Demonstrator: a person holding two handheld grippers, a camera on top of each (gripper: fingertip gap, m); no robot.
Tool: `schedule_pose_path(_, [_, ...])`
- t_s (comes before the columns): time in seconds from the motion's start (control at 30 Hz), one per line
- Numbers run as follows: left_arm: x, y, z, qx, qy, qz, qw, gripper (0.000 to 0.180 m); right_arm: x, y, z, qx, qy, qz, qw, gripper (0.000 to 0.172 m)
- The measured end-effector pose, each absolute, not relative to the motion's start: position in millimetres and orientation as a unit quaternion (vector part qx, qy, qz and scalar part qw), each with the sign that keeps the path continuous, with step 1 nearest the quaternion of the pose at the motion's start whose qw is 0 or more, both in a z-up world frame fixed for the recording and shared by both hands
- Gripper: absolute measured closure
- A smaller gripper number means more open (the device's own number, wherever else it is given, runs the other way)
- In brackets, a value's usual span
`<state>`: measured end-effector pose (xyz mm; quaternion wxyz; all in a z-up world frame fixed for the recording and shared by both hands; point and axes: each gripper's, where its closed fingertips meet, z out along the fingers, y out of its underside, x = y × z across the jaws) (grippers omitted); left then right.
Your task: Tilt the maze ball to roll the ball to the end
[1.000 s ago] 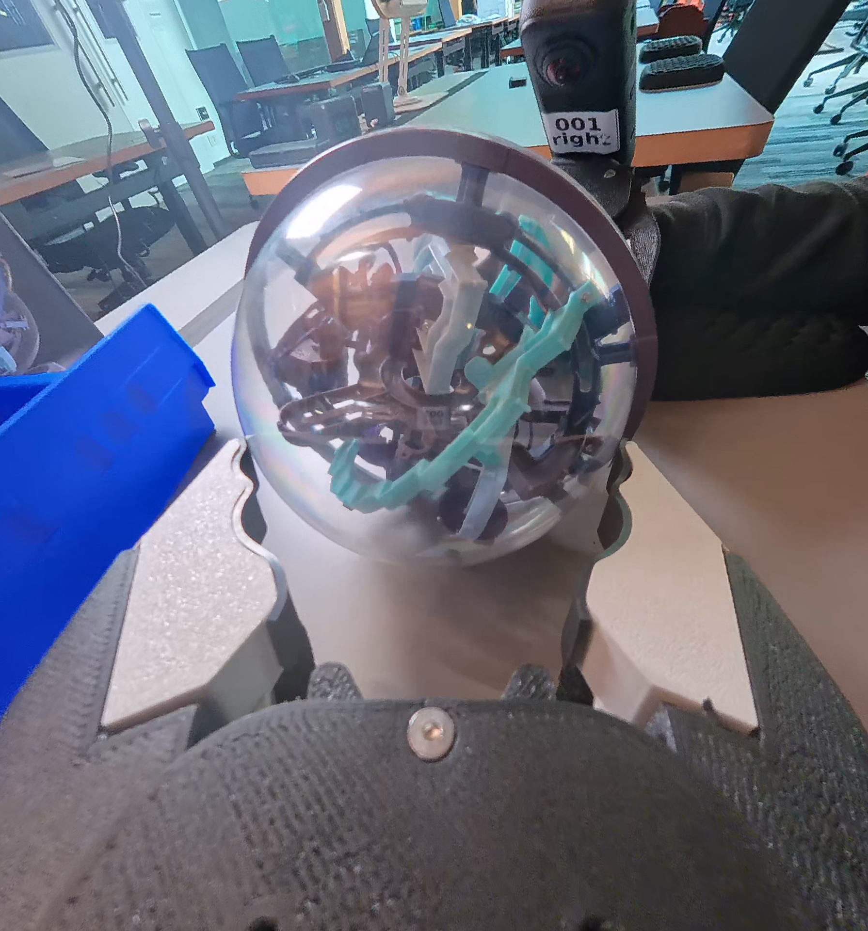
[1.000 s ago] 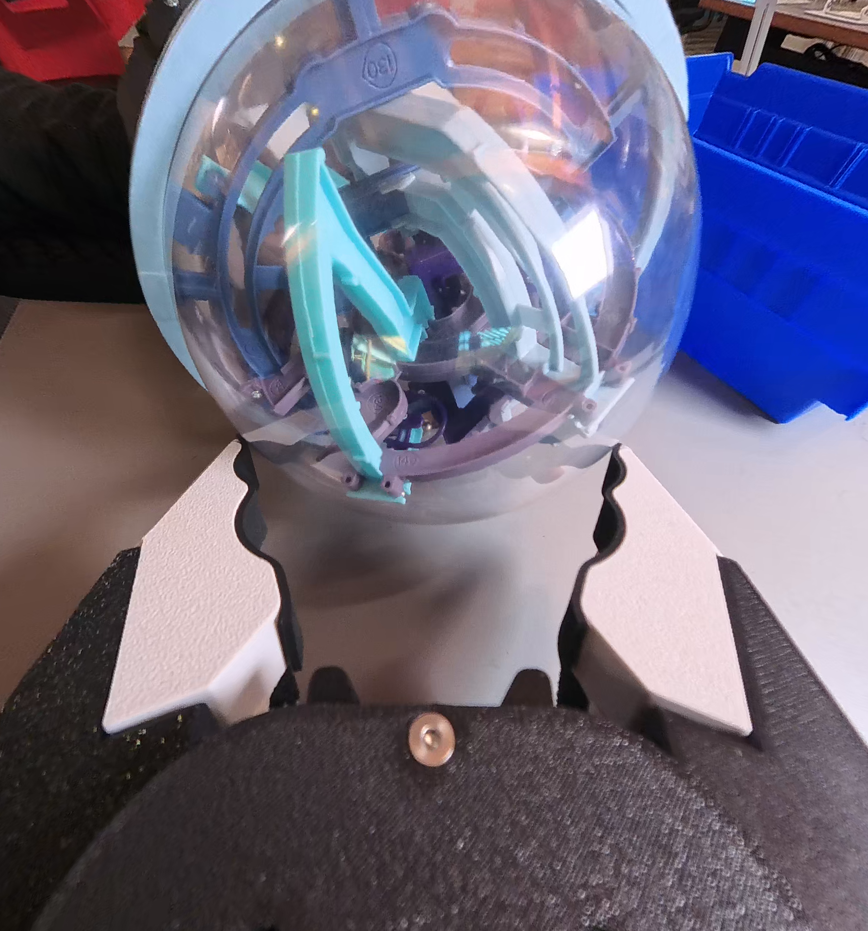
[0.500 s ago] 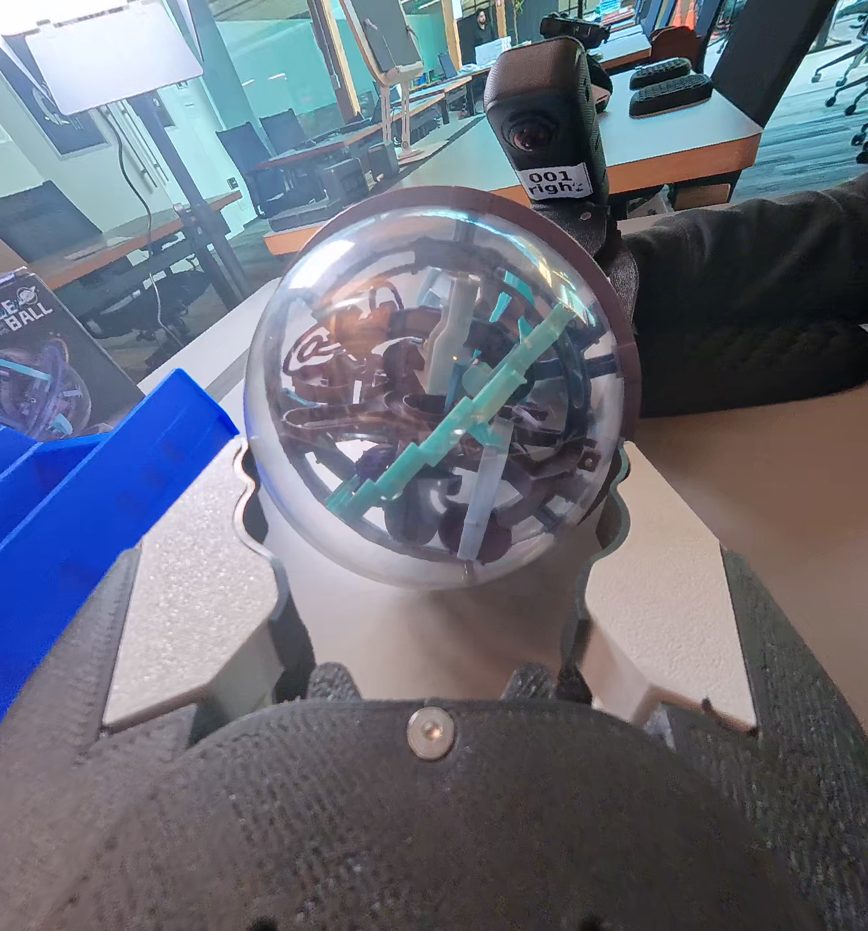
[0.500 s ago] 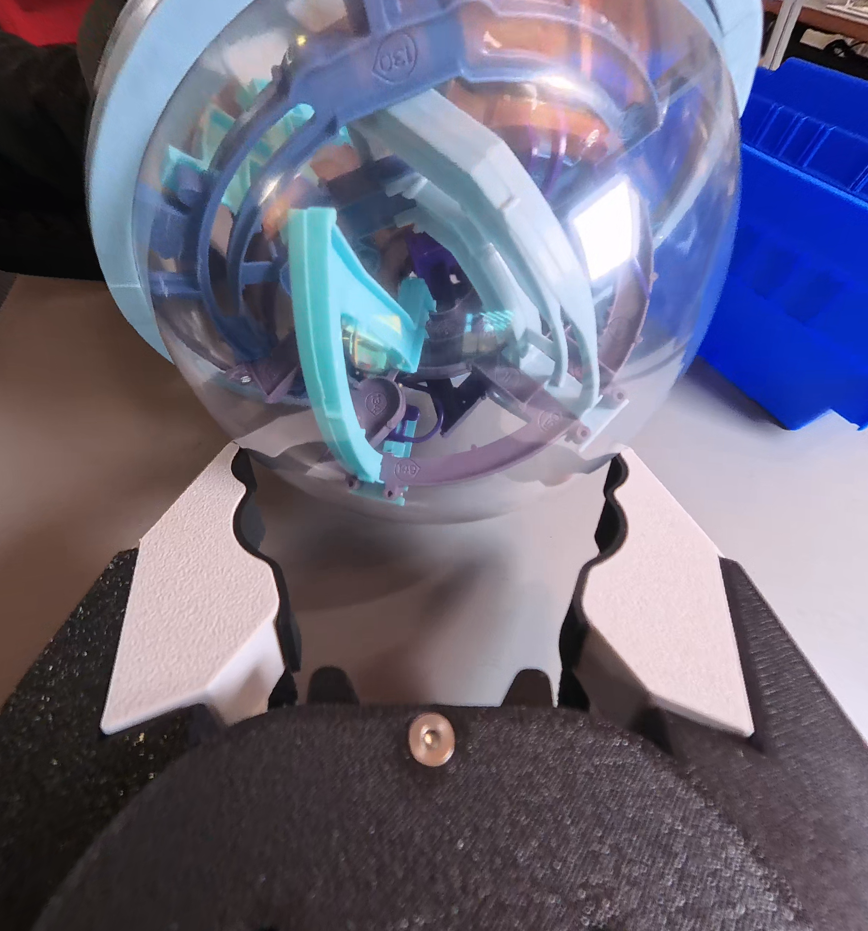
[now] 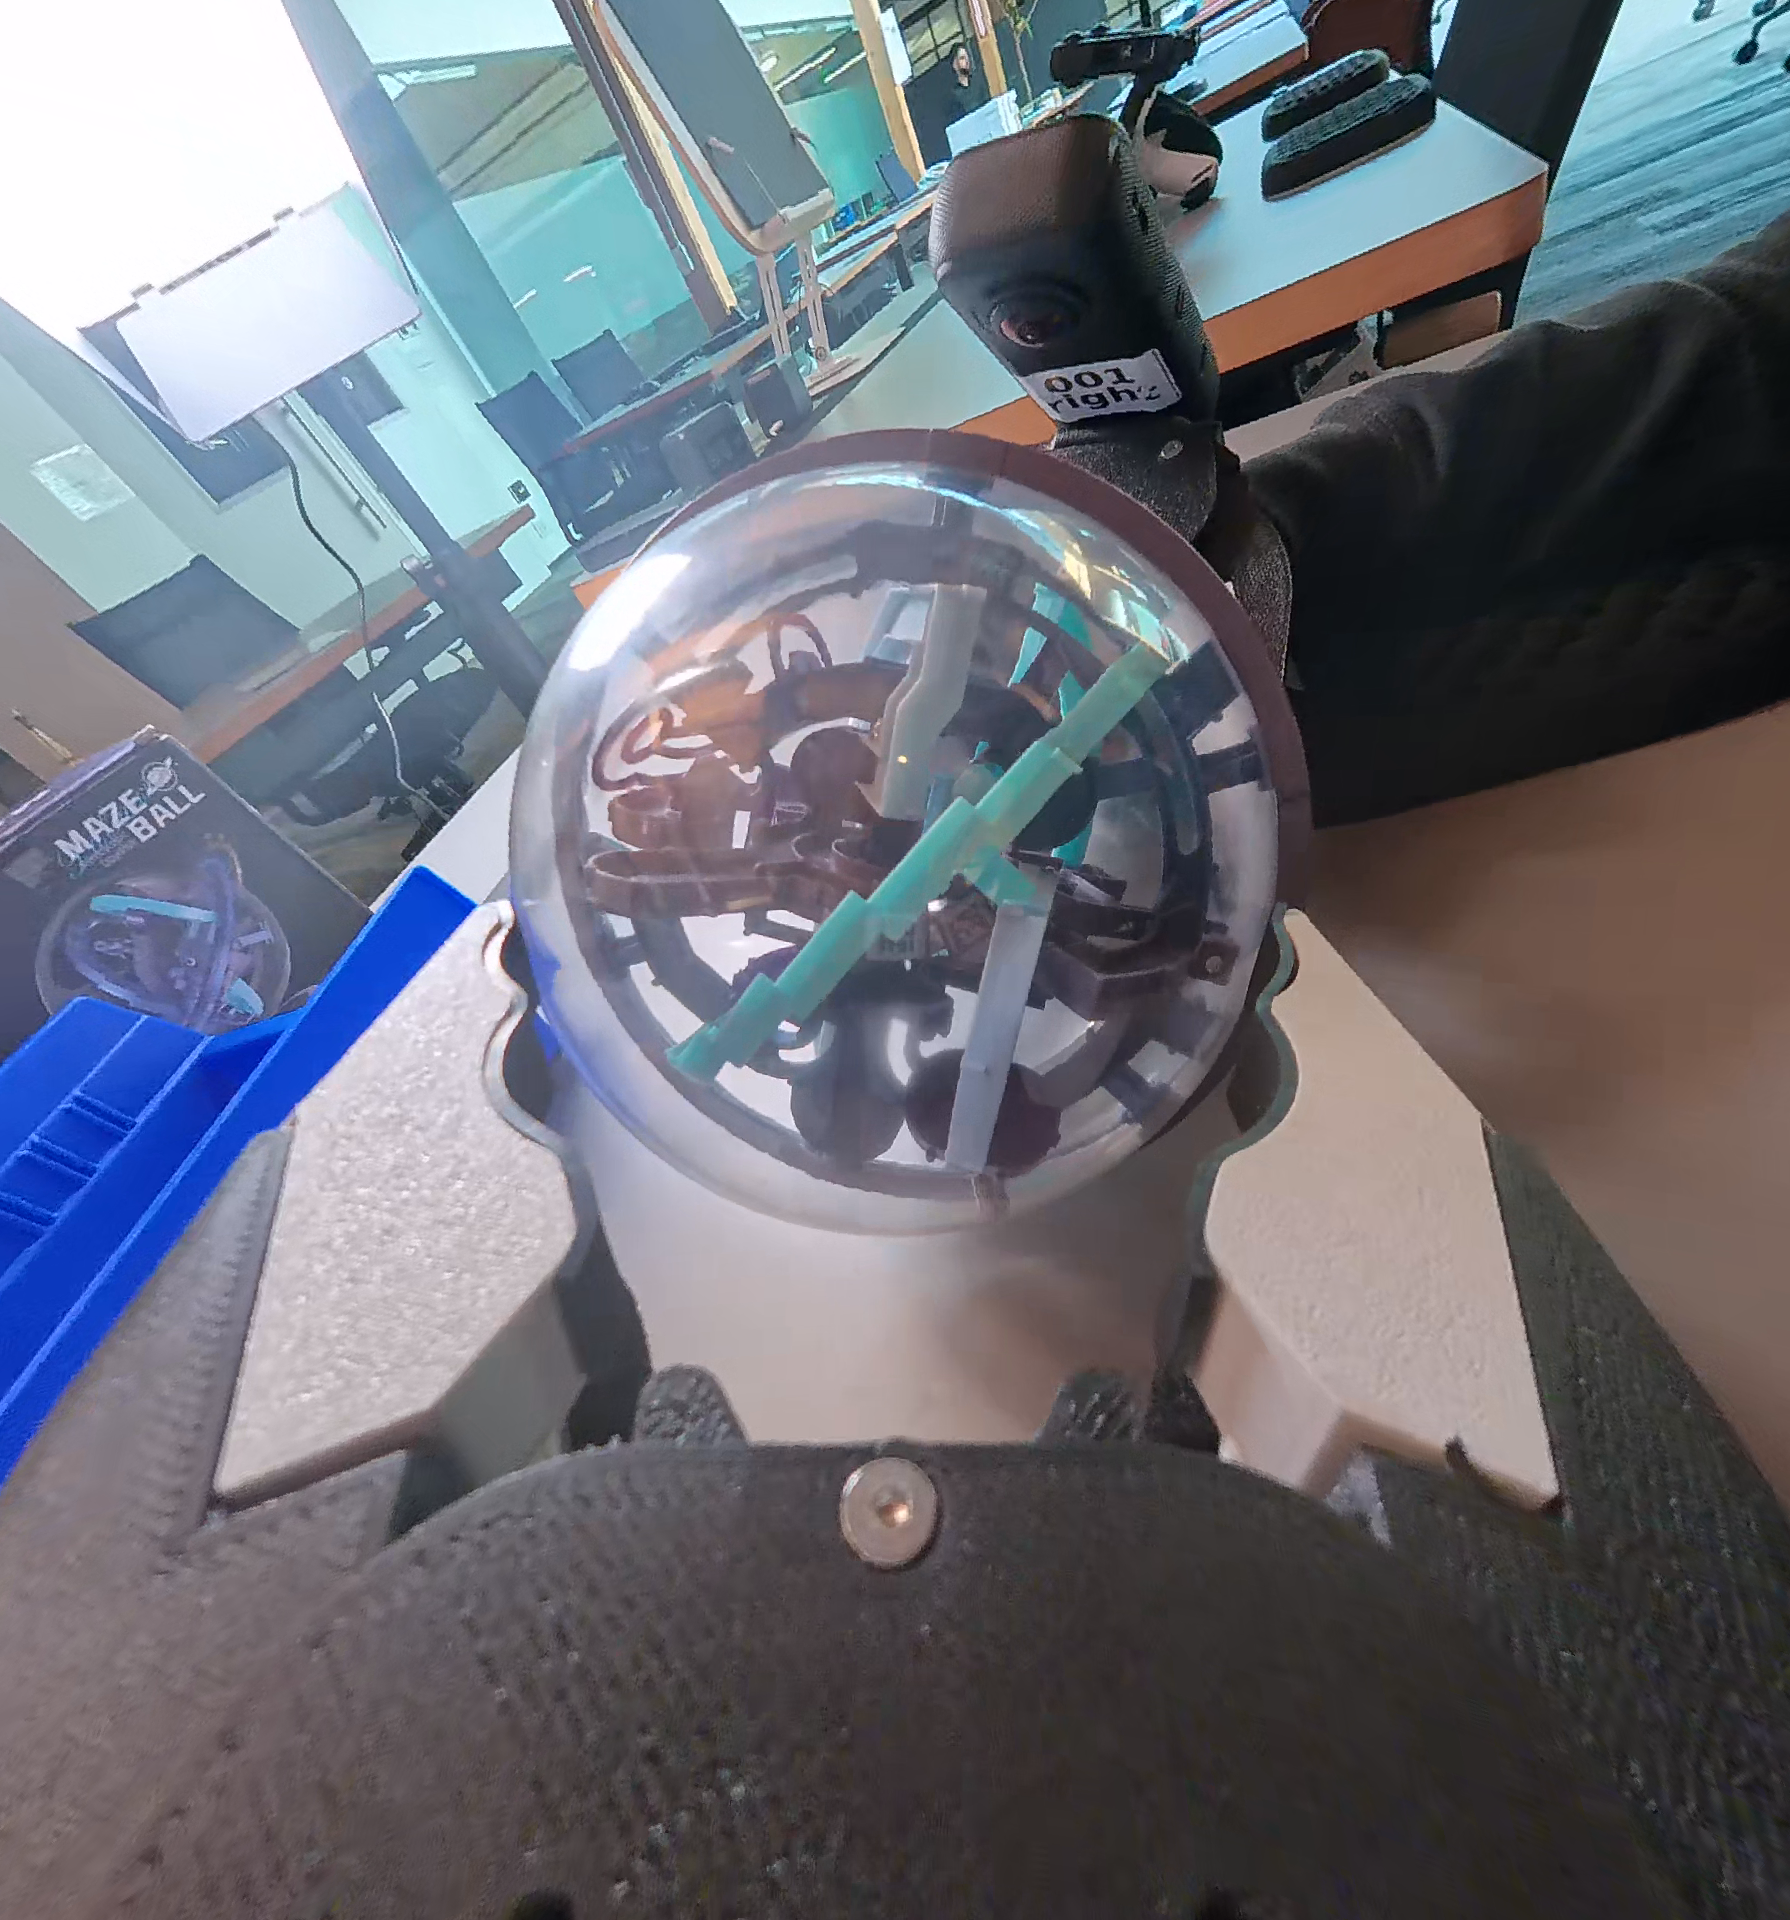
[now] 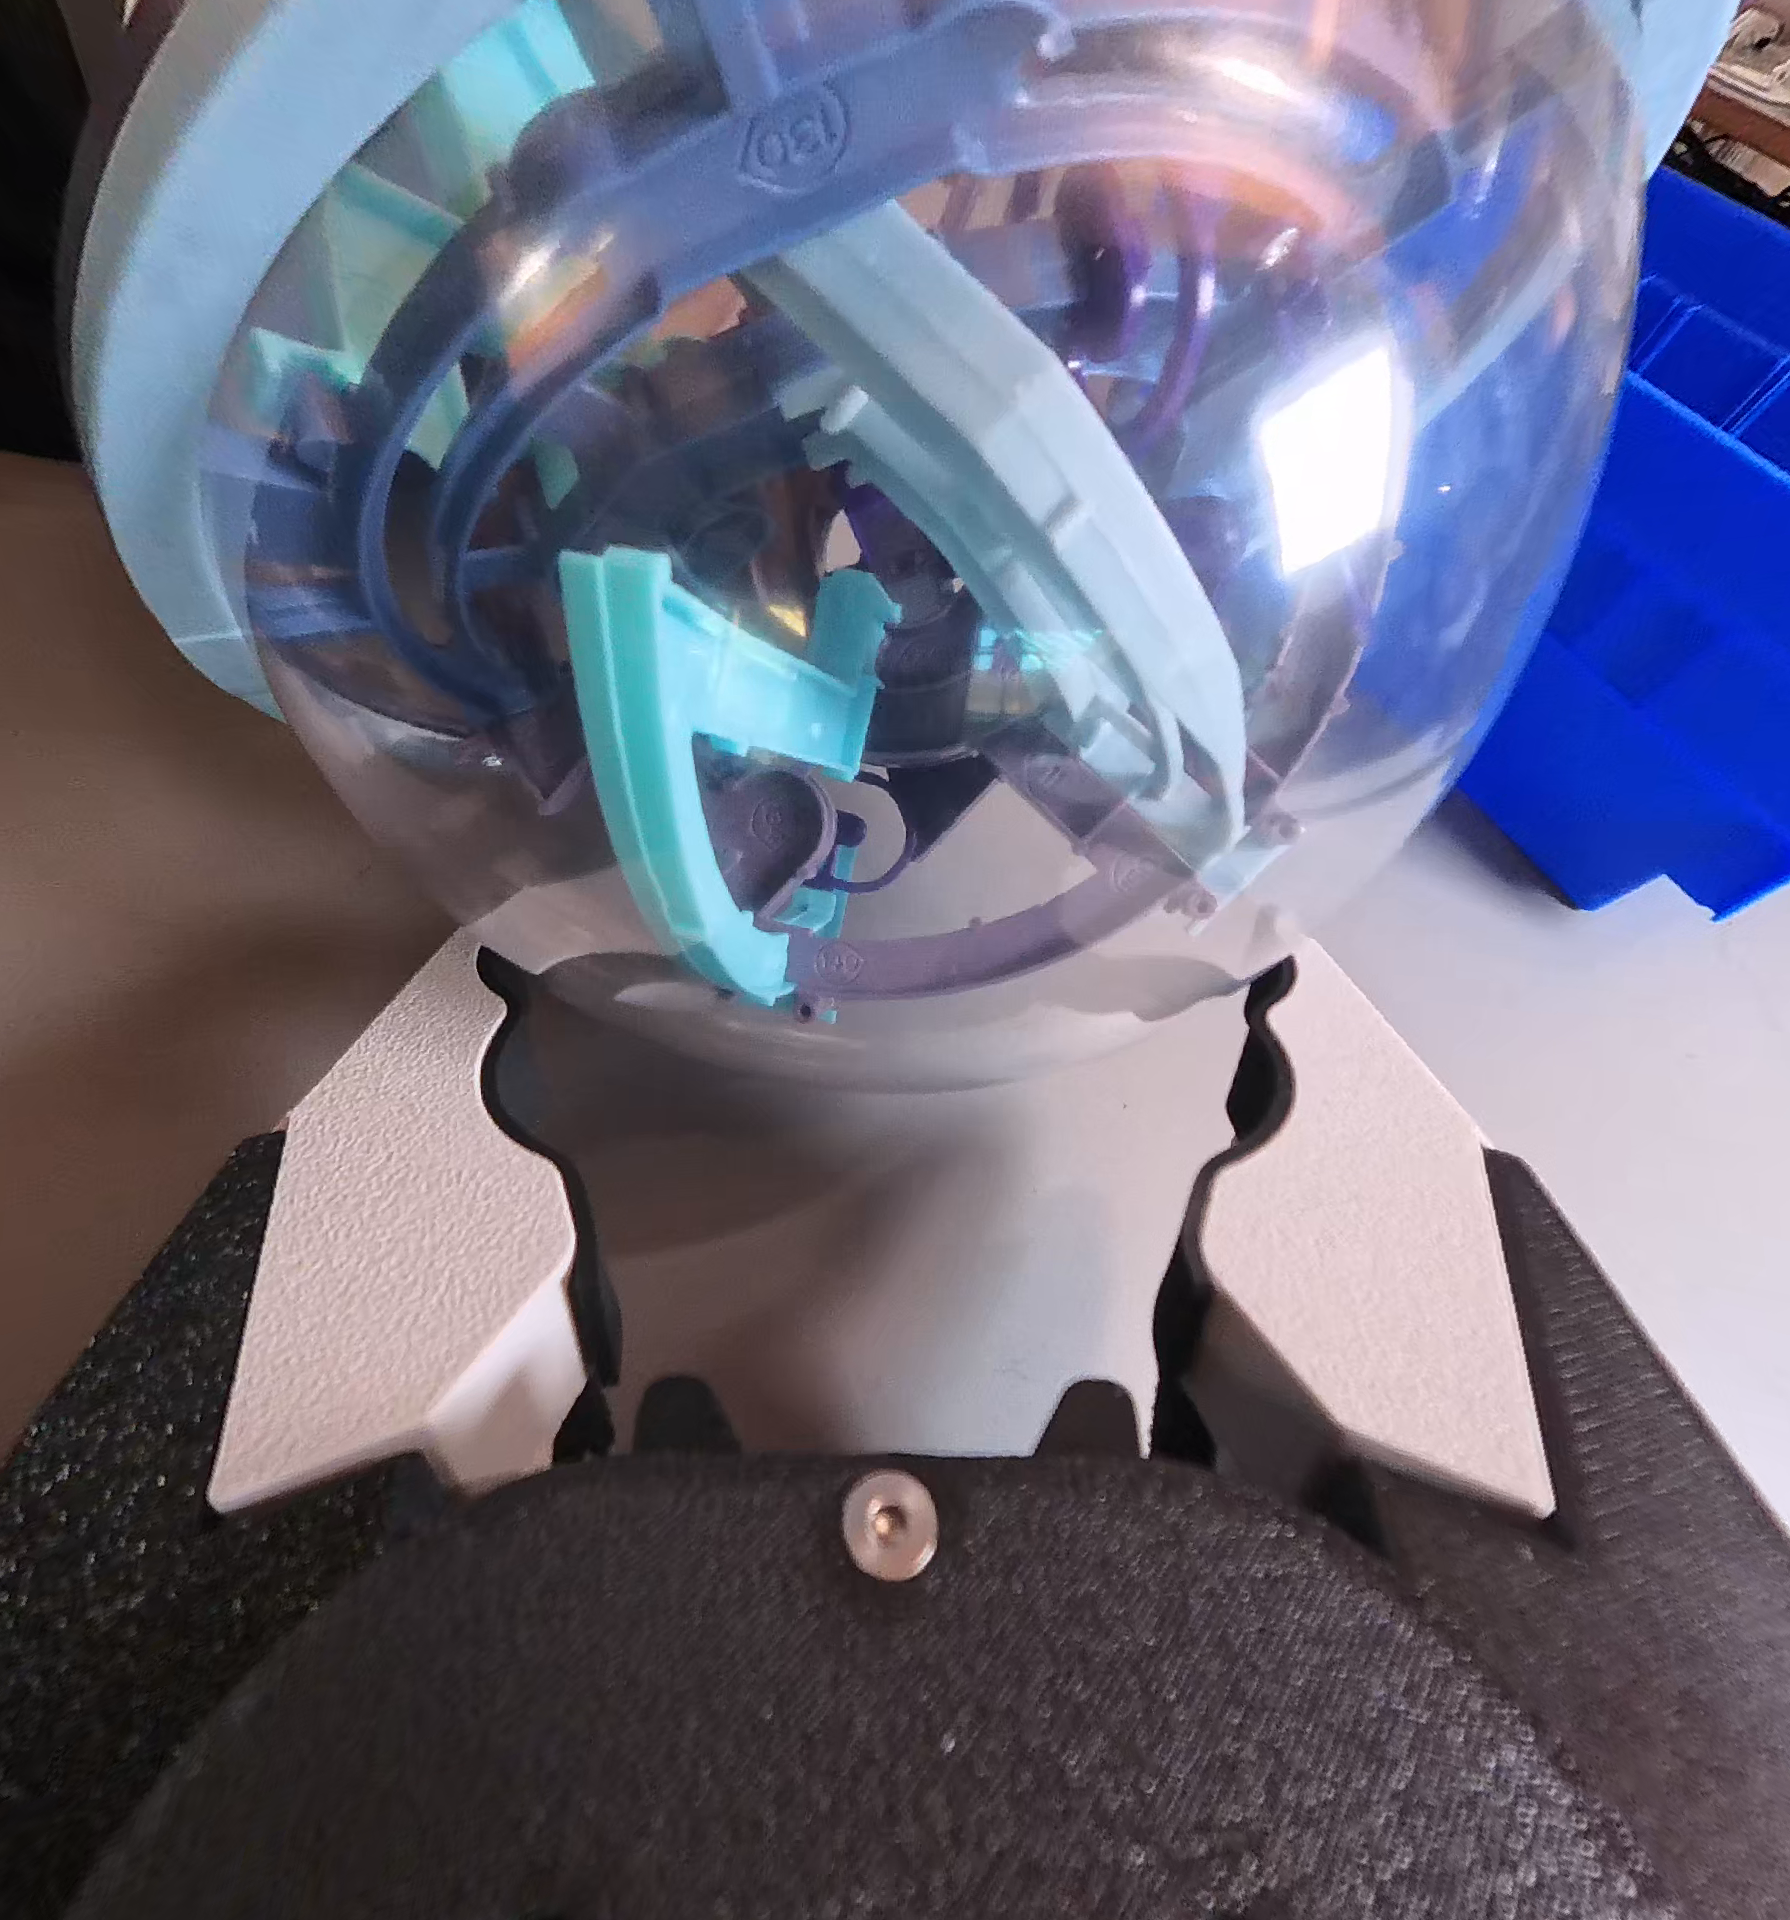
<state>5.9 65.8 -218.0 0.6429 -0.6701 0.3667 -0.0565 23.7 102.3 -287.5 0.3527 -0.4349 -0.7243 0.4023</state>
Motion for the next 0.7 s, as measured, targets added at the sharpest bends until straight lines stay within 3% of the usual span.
schedule_pose_path(0.7, [-22, 70, -250, -0.723, 0.349, -0.095, 0.589, 0.048, 23, 103, -258, -0.422, -0.683, 0.446, 0.395, 0.044])
